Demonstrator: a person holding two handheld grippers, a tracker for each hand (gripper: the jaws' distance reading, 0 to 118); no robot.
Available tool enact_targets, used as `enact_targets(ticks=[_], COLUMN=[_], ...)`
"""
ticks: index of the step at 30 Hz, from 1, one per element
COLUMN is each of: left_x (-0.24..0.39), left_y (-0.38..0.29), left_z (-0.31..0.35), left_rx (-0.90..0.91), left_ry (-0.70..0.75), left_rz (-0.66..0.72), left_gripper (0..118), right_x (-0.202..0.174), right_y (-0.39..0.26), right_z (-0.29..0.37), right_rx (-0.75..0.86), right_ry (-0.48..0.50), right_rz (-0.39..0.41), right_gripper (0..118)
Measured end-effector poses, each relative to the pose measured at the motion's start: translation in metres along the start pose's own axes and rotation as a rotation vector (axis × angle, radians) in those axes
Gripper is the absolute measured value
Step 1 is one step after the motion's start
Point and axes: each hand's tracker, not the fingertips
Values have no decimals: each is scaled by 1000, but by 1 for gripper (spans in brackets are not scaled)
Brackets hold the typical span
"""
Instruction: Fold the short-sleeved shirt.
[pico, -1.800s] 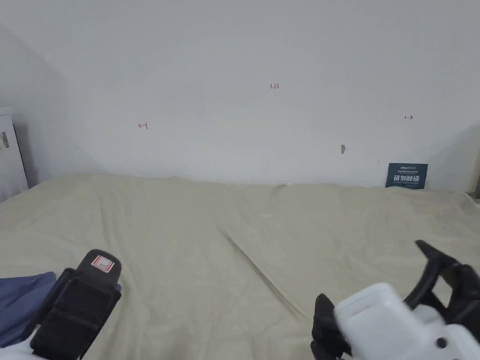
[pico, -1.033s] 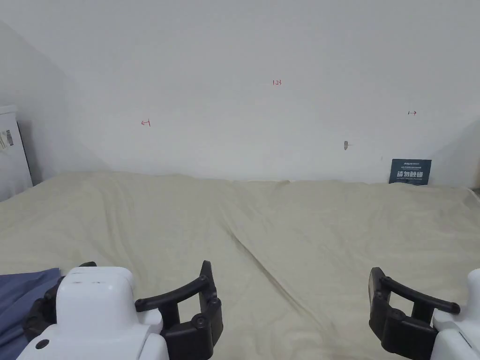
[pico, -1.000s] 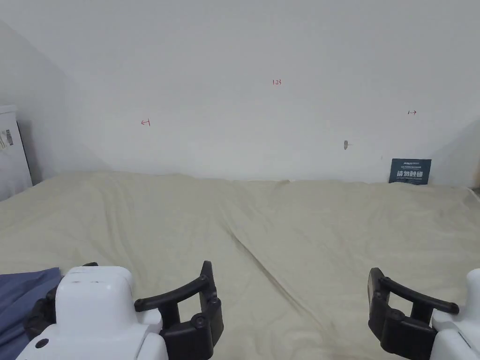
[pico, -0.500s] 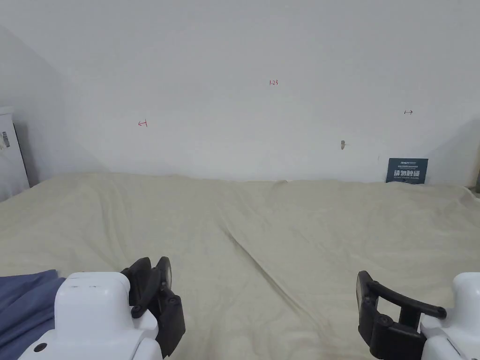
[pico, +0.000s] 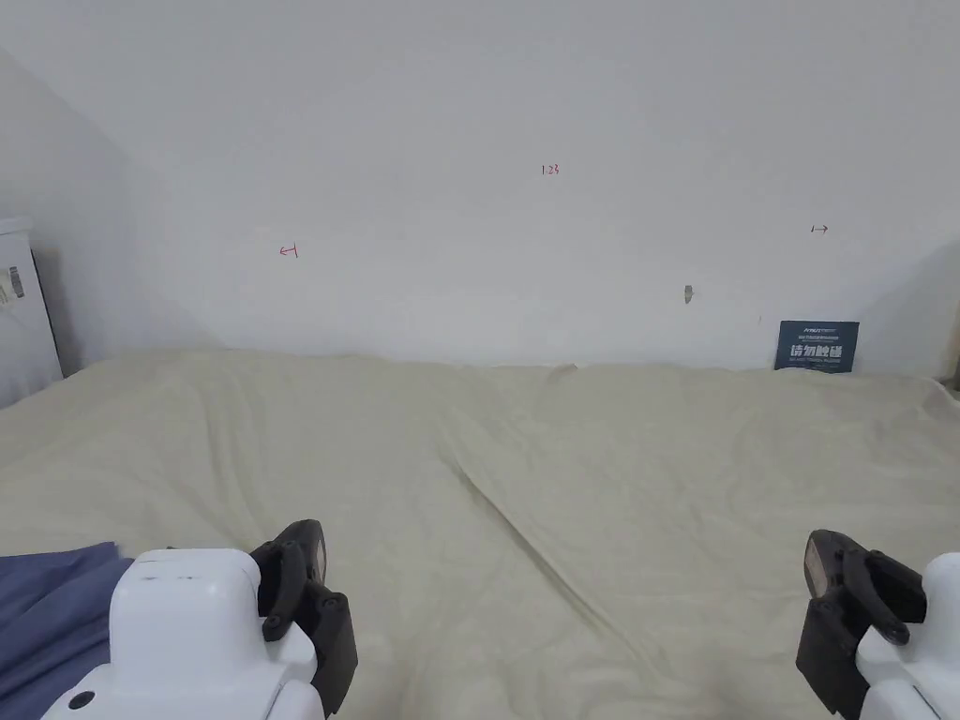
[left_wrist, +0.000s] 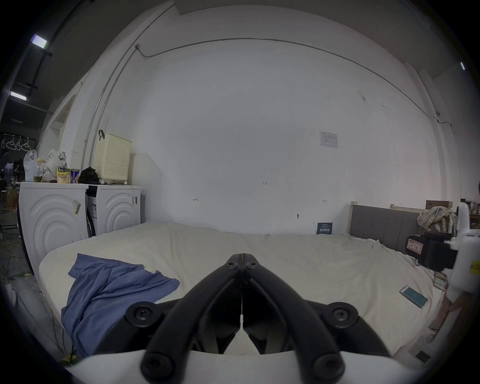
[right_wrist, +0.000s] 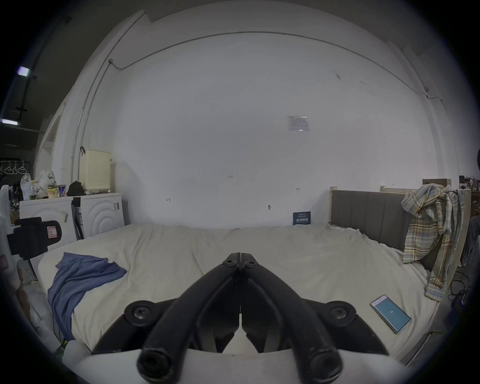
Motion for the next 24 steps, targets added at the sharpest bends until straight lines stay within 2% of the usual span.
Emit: enact_targets(ticks=[17,20,24], left_x=[1,-6,-27], left_y=[2,6,18], left_z=[-1,3,16], left_rx=[-7,-2,14], left_ry=[-1,33,112], left_rz=[-14,-41,-49], left_gripper=[0,0,0], right_x=[-9,-20,-48], right_y=[2,7,12], right_z=[0,-6,-17], right_rx=[-16,-9,-4], right_ry=[26,60,161], right_rz=[20,30,34], right_gripper=[0,0,0])
